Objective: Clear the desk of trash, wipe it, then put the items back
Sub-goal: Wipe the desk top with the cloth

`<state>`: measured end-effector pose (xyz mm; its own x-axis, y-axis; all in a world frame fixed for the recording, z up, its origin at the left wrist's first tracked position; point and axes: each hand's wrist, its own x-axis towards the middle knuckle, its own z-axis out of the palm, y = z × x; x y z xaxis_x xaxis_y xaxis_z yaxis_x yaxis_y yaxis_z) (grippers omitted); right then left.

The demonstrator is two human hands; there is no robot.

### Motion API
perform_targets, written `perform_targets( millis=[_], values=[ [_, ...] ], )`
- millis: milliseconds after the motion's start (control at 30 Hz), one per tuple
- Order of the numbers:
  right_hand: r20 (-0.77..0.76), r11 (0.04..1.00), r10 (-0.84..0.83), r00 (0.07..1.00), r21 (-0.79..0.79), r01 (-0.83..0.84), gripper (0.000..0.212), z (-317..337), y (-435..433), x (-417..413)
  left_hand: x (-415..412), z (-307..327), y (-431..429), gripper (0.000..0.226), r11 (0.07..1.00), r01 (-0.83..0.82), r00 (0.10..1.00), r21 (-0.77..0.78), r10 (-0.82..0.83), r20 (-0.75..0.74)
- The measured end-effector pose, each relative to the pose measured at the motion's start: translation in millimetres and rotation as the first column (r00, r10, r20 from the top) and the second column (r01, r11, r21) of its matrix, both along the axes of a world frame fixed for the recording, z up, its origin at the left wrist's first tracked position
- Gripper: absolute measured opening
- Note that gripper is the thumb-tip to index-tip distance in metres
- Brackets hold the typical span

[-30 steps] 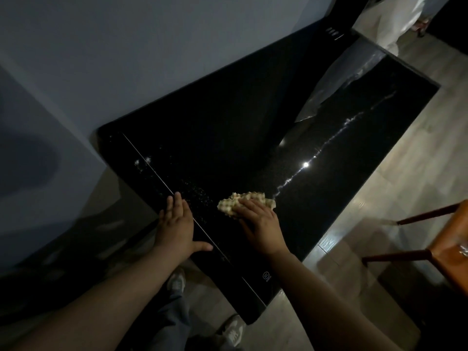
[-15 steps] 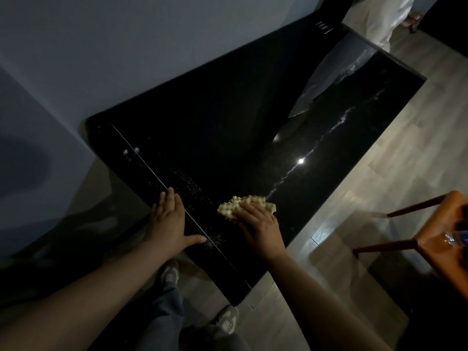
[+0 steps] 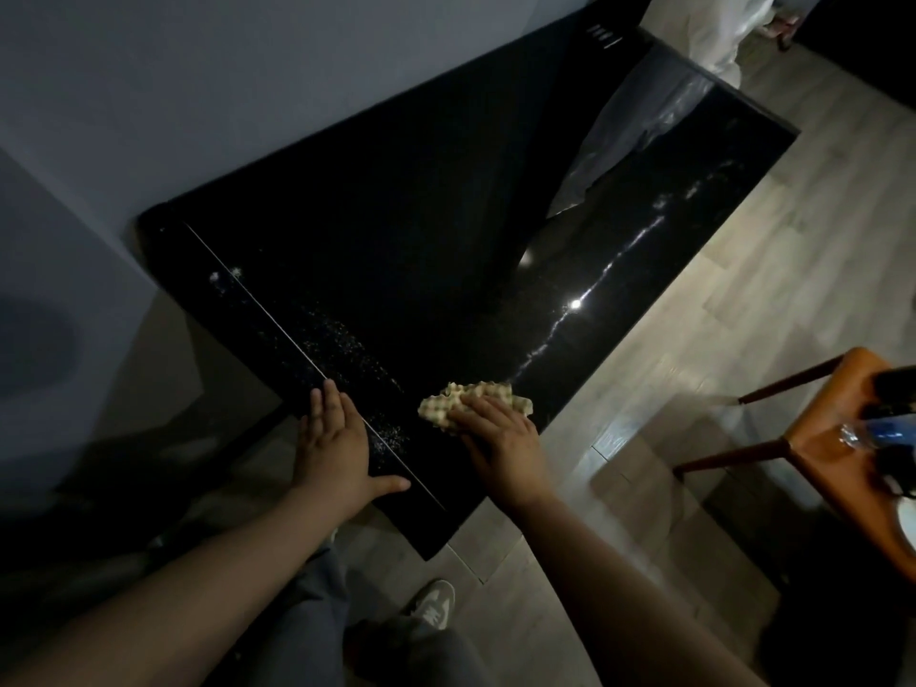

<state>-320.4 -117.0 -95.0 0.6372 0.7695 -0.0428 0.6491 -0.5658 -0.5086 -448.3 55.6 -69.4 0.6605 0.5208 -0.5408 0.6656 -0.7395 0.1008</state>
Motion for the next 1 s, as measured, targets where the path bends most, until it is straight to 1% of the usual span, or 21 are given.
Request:
perform_targets(
  millis=[367, 500, 600, 733, 800, 867, 1000],
  values=[
    [-0.004, 1.0, -0.03, 1.0, -0.004, 0.03, 0.043, -2, -33, -5, -1, -4, -1, 0.14, 1.0, -0.013, 1.0, -0.005, 0.013, 0.013],
    [-0.008, 0.998, -0.023, 1.0, 0.052, 0.023, 0.035, -9, -46, -4, 0, -4, -2, 0.141, 1.0, -0.013, 1.0, -0.002, 0.013, 0.01],
    [-0.01, 0.996, -0.047, 0.999, 0.08, 0.048, 0.033, -8, -52, -8, 0, -4, -2, 0.14, 1.0, -0.014, 1.0, -0.009, 0.014, 0.002],
    [-0.039, 0.997, -0.058, 0.998, 0.058, 0.06, 0.03, -5, -62, -10, 0, -2, -3, 0.14, 1.0, -0.012, 1.0, -0.013, 0.012, -0.013],
    [-0.082, 0.997, -0.067, 0.994, 0.037, 0.07, 0.027, -3, -68, -11, 1, -2, -2, 0.139, 1.0, -0.009, 1.0, -0.015, 0.009, -0.016],
    [-0.113, 0.996, -0.087, 0.99, 0.012, 0.089, 0.024, -1, -75, -13, 1, -1, -2, 0.139, 1.0, -0.006, 1.0, -0.016, 0.006, -0.018],
    [-0.125, 0.989, -0.145, 0.982, -0.058, 0.138, 0.024, 4, -89, -16, 0, -2, -3, 0.139, 1.0, -0.006, 1.0, -0.014, 0.006, -0.011]
  ],
)
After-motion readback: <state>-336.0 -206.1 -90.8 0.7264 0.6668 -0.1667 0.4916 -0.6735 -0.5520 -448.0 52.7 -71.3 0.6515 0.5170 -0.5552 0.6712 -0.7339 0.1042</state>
